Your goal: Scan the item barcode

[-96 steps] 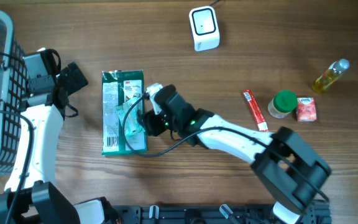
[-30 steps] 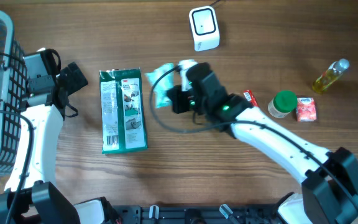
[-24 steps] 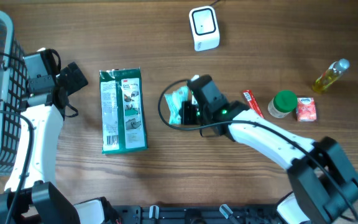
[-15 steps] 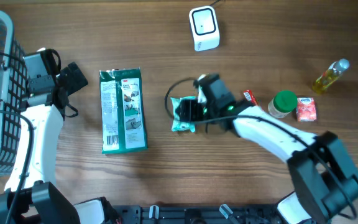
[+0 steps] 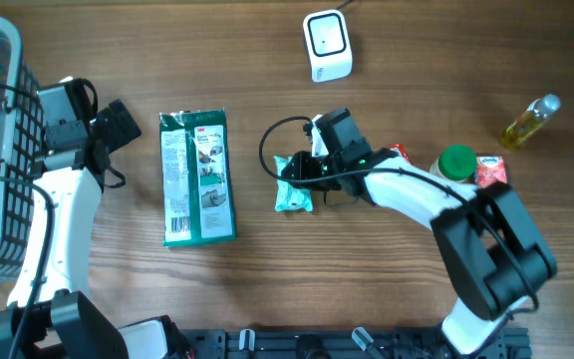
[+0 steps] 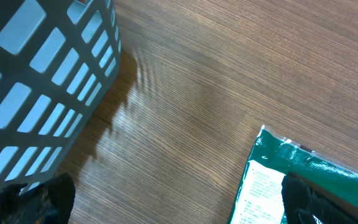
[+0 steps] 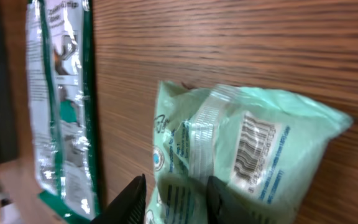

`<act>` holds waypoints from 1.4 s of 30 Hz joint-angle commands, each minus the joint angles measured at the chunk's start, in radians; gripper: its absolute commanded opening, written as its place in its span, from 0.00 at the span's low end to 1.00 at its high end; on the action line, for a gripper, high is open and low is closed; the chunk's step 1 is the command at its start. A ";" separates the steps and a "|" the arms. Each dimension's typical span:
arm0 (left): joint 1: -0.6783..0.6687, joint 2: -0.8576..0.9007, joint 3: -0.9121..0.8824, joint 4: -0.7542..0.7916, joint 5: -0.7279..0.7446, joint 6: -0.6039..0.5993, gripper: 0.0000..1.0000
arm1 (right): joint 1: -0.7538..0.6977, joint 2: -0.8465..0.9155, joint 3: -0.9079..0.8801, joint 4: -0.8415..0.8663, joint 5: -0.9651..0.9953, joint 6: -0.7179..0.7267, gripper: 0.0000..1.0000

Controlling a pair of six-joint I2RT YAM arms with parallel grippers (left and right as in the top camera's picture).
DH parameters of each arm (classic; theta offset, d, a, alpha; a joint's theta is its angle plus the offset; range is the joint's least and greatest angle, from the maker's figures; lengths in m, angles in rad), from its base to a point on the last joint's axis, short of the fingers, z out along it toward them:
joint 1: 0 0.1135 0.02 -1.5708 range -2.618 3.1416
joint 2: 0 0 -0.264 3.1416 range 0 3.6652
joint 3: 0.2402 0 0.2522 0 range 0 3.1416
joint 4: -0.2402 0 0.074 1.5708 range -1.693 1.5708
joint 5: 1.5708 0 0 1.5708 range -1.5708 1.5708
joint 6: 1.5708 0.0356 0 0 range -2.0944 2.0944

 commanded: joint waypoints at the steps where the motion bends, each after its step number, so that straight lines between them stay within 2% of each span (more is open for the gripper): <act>1: 0.005 -0.013 0.011 0.002 0.002 0.012 1.00 | 0.025 0.134 -0.019 -0.004 -0.058 0.047 0.33; 5: 0.005 -0.013 0.011 0.002 0.002 0.012 1.00 | 0.014 0.105 -0.006 -0.004 -0.077 0.045 0.33; 11: 0.005 -0.013 0.011 0.002 0.002 0.012 1.00 | 0.007 -0.118 0.027 -0.015 -0.093 -0.006 0.34; 14: 0.005 -0.013 0.011 0.002 0.002 0.012 1.00 | 0.010 -0.169 0.027 -0.073 -0.094 -0.006 0.33; 18: 0.005 -0.013 0.011 0.002 0.002 0.012 1.00 | 0.031 -0.142 0.000 -0.114 -0.101 -0.032 0.28; 22: 0.005 -0.013 0.011 0.002 0.002 0.012 1.00 | 0.066 -0.078 -0.029 -0.077 -0.127 -0.037 0.28; 24: 0.005 -0.013 0.011 0.002 0.002 0.012 1.00 | 0.085 -0.027 -0.029 -0.026 -0.186 -0.095 0.26; 28: 0.005 -0.013 0.011 0.002 0.002 0.012 1.00 | 0.089 0.095 -0.029 0.033 -0.192 -0.080 0.19; 33: 0.005 -0.013 0.011 0.002 0.002 0.012 1.00 | 0.089 0.222 -0.029 0.150 -0.332 -0.080 0.19; 38: 0.005 -0.013 0.011 0.002 0.002 0.012 1.00 | 0.087 0.185 -0.008 0.184 -0.403 -0.053 0.20; 42: 0.005 -0.013 0.011 0.002 0.002 0.012 1.00 | 0.085 0.048 0.039 0.210 -0.445 -0.031 0.23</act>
